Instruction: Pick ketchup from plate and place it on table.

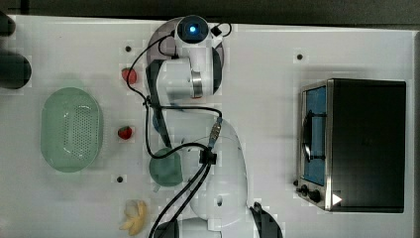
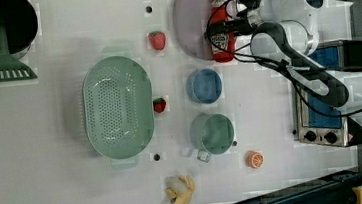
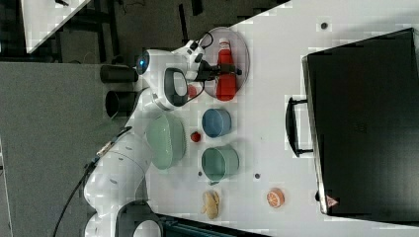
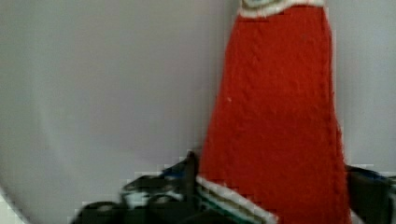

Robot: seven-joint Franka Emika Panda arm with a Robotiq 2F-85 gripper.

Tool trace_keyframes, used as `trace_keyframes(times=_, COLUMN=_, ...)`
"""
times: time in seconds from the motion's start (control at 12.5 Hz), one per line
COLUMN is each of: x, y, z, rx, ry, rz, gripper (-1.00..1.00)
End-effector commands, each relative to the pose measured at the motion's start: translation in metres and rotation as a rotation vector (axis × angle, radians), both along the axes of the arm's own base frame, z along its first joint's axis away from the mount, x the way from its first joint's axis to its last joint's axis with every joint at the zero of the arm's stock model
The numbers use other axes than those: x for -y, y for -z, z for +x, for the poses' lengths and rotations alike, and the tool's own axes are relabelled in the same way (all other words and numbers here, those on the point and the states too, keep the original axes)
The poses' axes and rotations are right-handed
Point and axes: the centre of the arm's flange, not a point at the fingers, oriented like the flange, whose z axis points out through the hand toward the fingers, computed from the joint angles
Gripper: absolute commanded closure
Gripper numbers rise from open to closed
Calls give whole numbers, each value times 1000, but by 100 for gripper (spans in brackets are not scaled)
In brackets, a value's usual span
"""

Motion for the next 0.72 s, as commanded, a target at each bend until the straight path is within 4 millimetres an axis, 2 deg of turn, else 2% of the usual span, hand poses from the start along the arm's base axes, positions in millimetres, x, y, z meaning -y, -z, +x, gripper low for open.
trace_keyframes(times=0.08, x=-2, y=-26, z=14, rx=71, ry=-44, rz=11, gripper=-20)
trace_keyframes(times=0.4, x=0, y=-42, z=19, rx=92, ry=-40, rz=9, gripper=-15)
trace_keyframes(times=0.56, x=3, y=-74, z=23, rx=104, ry=-34, rz=3, gripper=-15)
trace_keyframes(times=0.72, x=8, y=-121, z=20, rx=76, ry=2, rz=3, gripper=-15)
